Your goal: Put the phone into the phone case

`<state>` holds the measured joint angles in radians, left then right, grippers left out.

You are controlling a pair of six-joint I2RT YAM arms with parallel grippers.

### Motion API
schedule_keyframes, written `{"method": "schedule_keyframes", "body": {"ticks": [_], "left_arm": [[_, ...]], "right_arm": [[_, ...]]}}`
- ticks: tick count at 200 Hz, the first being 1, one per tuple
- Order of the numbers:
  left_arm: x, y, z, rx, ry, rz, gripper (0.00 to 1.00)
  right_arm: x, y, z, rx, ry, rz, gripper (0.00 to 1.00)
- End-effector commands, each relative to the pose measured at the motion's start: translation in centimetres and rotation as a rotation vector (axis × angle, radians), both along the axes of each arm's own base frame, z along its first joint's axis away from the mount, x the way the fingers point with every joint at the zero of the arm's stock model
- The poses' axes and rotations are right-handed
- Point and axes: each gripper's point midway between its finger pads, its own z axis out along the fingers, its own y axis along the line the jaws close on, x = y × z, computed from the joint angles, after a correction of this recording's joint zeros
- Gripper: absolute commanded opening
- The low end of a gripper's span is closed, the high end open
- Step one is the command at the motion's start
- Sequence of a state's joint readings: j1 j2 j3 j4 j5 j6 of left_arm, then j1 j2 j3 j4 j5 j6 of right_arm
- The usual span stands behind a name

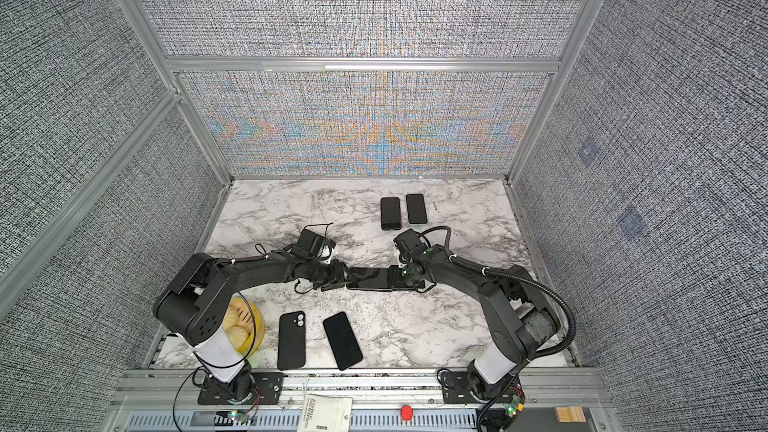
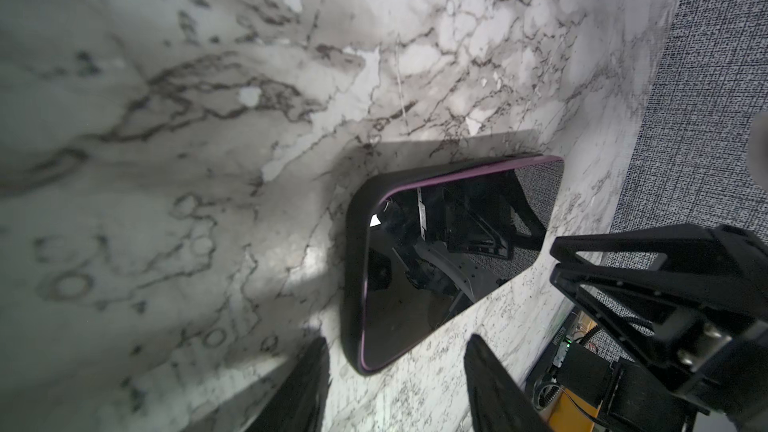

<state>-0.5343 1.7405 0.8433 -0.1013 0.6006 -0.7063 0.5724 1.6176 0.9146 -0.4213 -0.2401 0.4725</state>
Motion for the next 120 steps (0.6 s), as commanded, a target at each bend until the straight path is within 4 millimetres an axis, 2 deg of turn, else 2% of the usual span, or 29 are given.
{"method": "schedule_keyframes", "body": {"ticks": [1, 120], "left_arm": [[0.3, 0.5, -0.6, 0.046, -0.012, 0.001, 0.54], [0.5, 0.4, -1.2, 0.054, -0.007, -0.005, 0.48]], "right_arm": [[0.4, 0.1, -0.2, -0.005, -0.012, -0.008, 0.30], [0.5, 0.8, -1.1, 0.011, 0.009, 0.003, 0.20]]}}
